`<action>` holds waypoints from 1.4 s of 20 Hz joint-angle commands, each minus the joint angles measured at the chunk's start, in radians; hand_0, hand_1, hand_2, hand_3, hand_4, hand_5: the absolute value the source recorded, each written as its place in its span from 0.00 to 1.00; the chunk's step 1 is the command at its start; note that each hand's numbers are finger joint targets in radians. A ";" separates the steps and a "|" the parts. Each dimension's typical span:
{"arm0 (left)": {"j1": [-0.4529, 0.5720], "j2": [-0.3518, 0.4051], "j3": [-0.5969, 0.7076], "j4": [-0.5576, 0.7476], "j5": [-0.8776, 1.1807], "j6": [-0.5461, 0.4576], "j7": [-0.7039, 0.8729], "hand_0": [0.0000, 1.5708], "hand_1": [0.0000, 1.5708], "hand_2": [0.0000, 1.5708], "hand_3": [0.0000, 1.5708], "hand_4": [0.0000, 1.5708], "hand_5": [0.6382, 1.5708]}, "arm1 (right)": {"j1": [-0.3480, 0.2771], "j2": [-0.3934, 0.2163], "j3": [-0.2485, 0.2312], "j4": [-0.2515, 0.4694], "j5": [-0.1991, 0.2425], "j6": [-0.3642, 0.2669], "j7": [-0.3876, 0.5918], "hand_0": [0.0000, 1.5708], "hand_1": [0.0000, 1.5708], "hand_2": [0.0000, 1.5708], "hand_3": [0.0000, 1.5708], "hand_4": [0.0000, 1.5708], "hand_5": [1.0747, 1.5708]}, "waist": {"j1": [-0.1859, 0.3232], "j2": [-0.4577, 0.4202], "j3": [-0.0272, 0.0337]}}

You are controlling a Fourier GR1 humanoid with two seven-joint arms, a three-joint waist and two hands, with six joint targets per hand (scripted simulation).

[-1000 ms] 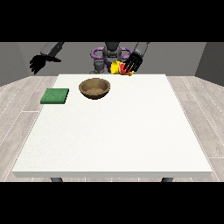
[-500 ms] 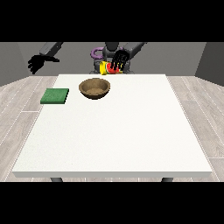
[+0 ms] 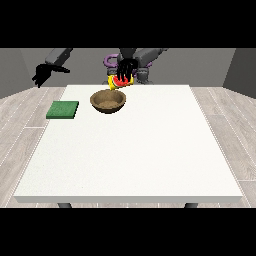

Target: Pick the cup and pour the ball into the bowl, then pick the bowl and place it on the pad

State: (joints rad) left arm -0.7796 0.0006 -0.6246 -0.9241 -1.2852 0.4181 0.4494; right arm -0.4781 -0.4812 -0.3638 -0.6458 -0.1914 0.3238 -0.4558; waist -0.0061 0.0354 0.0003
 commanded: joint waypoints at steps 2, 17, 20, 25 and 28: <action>0.010 -0.001 -0.056 0.018 -0.082 -0.040 0.001 0.18 0.18 1.00 1.00 0.57 0.99 | -0.046 0.023 0.020 -0.016 0.000 -0.013 0.036 0.00 0.00 0.00 0.17 0.00 0.91 | -0.018 0.011 -0.0002; -0.209 0.010 -0.178 -0.010 -0.271 -0.449 -0.086 0.99 0.99 1.00 1.00 0.76 0.87 | 0.002 0.020 0.005 0.071 -0.001 0.019 -0.050 0.00 0.00 0.00 0.13 0.00 0.89 | 0.003 -0.017 0.0010; -0.179 0.003 -0.166 -0.032 -0.309 -0.443 -0.113 0.99 0.99 1.00 1.00 0.76 0.89 | 0.006 0.040 0.014 0.065 -0.001 0.005 -0.029 0.00 0.00 0.00 0.11 0.00 0.89 | 0.011 -0.040 0.0002; -0.230 0.023 -0.094 -0.092 -0.327 -0.476 -0.199 0.96 0.96 1.00 1.00 0.77 0.88 | -0.002 -0.001 -0.018 0.101 -0.019 0.004 -0.038 0.00 0.00 0.00 0.00 0.13 0.95 | 0.061 0.007 0.0006; -0.112 0.000 -0.015 -0.099 -0.236 -0.348 -0.127 0.86 0.86 1.00 1.00 0.76 0.88 | -0.014 0.026 0.006 0.074 -0.033 0.054 0.024 0.00 0.00 0.00 0.00 0.29 0.97 | 0.046 0.027 -0.0006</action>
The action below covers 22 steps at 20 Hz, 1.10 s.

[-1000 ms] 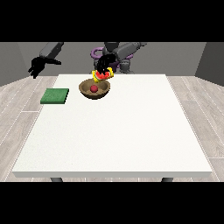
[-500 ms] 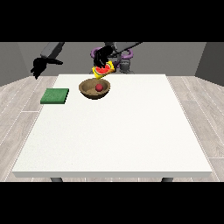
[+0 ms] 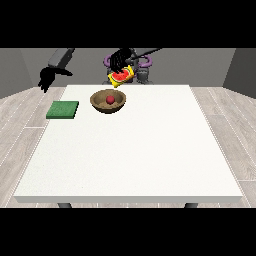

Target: Pick the cup and pour the ball into the bowl, then pick the bowl and place it on the pad

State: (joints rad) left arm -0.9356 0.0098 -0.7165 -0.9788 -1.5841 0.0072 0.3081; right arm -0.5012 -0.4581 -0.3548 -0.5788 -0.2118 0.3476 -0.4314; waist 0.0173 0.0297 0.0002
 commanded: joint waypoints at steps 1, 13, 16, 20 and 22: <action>0.067 -0.009 0.129 -0.074 0.121 0.113 0.007 0.00 0.00 1.00 1.00 0.84 0.78 | -0.003 0.028 0.004 0.004 -0.008 -0.008 0.030 0.00 0.00 0.00 0.00 0.30 0.97 | 0.058 0.020 -0.0024; 0.261 0.041 0.601 -0.228 0.778 0.273 -0.254 0.79 0.79 1.00 0.79 0.58 0.97 | 0.027 0.095 -0.018 -0.040 -0.026 -0.112 -0.001 0.00 0.00 0.00 0.00 0.14 0.99 | 0.154 0.106 -0.0061; 0.286 0.027 0.666 -0.206 0.912 0.260 -0.352 0.69 0.69 0.69 0.58 0.52 0.98 | 0.004 0.148 0.011 -0.073 -0.022 -0.118 0.016 0.00 0.00 0.00 0.00 0.19 1.00 | 0.117 0.145 -0.0049; 0.274 -0.008 0.757 -0.181 1.096 0.283 -0.462 0.18 0.18 0.00 0.00 0.53 0.99 | -0.041 0.187 0.042 -0.123 -0.015 -0.127 0.026 0.00 0.00 0.00 0.00 0.25 1.00 | 0.051 0.233 -0.0045; 0.312 -0.009 0.796 -0.166 1.199 0.225 -0.515 0.00 0.00 0.00 0.00 0.25 0.98 | -0.031 0.189 0.050 -0.129 -0.023 -0.115 0.071 0.00 0.00 0.00 0.00 0.27 0.99 | 0.046 0.209 -0.0037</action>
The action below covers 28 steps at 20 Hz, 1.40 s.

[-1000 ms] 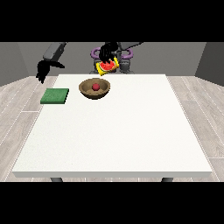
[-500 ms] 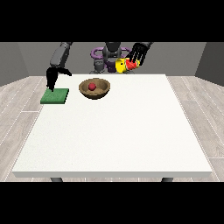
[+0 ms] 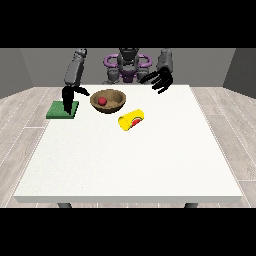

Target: Pick the cup and pour the ball into the bowl, then pick the bowl and place it on the pad

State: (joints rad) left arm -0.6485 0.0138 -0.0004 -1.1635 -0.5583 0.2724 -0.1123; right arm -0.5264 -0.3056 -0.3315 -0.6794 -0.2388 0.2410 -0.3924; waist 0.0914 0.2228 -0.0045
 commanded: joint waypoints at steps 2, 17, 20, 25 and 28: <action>0.040 -0.013 0.102 0.082 0.201 -0.010 -0.153 0.00 0.00 0.00 0.00 0.00 0.96 | -0.038 0.089 0.067 -0.072 0.026 -0.047 0.042 0.00 0.00 0.00 0.00 0.21 0.98 | -0.070 0.037 0.0022; 0.065 -0.013 -0.002 0.048 0.276 -0.042 -0.141 0.00 0.00 0.00 0.00 0.00 0.98 | 0.014 0.107 0.058 0.101 0.026 -0.025 -0.073 0.00 0.00 0.00 0.00 0.17 0.96 | -0.028 0.000 0.0054; 0.051 0.032 0.030 0.012 0.261 -0.137 -0.095 0.00 0.00 0.00 0.00 0.00 0.98 | 0.067 0.133 0.058 0.115 0.040 -0.079 -0.103 0.00 0.00 0.00 0.00 0.13 0.94 | 0.025 -0.016 0.0055; 0.043 0.016 0.004 -0.021 0.248 -0.131 -0.094 0.00 0.00 0.00 0.00 0.00 0.99 | 0.053 0.144 0.032 0.100 0.002 -0.061 -0.109 0.00 0.00 0.00 0.00 0.12 0.91 | 0.057 0.018 0.0057; 0.014 0.034 0.027 0.006 0.266 -0.149 -0.094 0.00 0.00 0.00 0.00 0.00 0.99 | 0.021 0.211 0.056 0.074 0.008 -0.122 -0.078 0.00 0.00 0.00 0.00 0.15 0.92 | 0.048 0.013 0.0048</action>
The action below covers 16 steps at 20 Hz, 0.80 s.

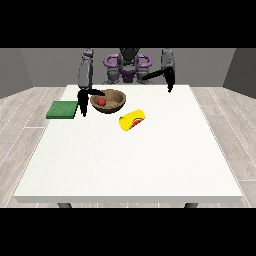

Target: Pick the cup and pour the ball into the bowl, then pick the bowl and place it on the pad

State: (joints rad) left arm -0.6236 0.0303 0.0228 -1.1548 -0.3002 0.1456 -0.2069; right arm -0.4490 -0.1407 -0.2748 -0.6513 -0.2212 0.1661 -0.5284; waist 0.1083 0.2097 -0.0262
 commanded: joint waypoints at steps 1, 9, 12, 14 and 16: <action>-0.002 0.006 -0.003 -0.016 0.007 -0.021 0.037 0.00 0.00 0.00 0.00 0.00 0.99 | -0.042 0.029 -0.010 0.064 -0.024 -0.018 0.085 0.00 0.00 0.00 0.00 0.16 0.92 | 0.043 0.004 0.0268; 0.062 0.004 0.003 0.000 0.010 -0.008 0.015 0.00 0.00 0.00 0.00 0.00 0.99 | -0.075 0.101 0.030 0.063 -0.010 -0.100 0.108 0.00 0.00 0.00 0.00 0.24 0.96 | 0.004 -0.046 0.0267; 0.038 0.064 0.044 -0.013 0.052 -0.067 0.005 0.00 0.00 0.00 0.00 0.00 0.99 | -0.086 0.097 0.027 0.091 -0.009 -0.135 0.159 0.00 0.00 0.00 0.00 0.24 0.96 | 0.012 -0.033 0.0265; 0.079 0.064 0.033 0.003 0.045 -0.074 -0.023 0.00 0.00 0.00 0.00 0.00 1.00 | -0.021 0.045 0.064 0.110 0.065 -0.213 0.227 1.00 1.00 1.00 0.52 0.42 1.00 | 0.022 -0.041 0.0250; 0.038 0.026 0.008 -0.029 0.037 -0.057 -0.002 0.00 0.00 0.00 0.00 0.00 1.00 | -0.039 0.036 0.073 0.129 0.086 -0.242 0.243 1.00 1.00 1.00 1.00 0.67 0.96 | 0.051 -0.018 0.0259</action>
State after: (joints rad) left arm -0.5718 0.0731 0.0477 -1.1612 -0.2633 0.0925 -0.2086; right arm -0.4966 -0.1038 -0.2307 -0.6078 -0.1840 -0.0052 -0.3817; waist 0.1210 0.1494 -0.0236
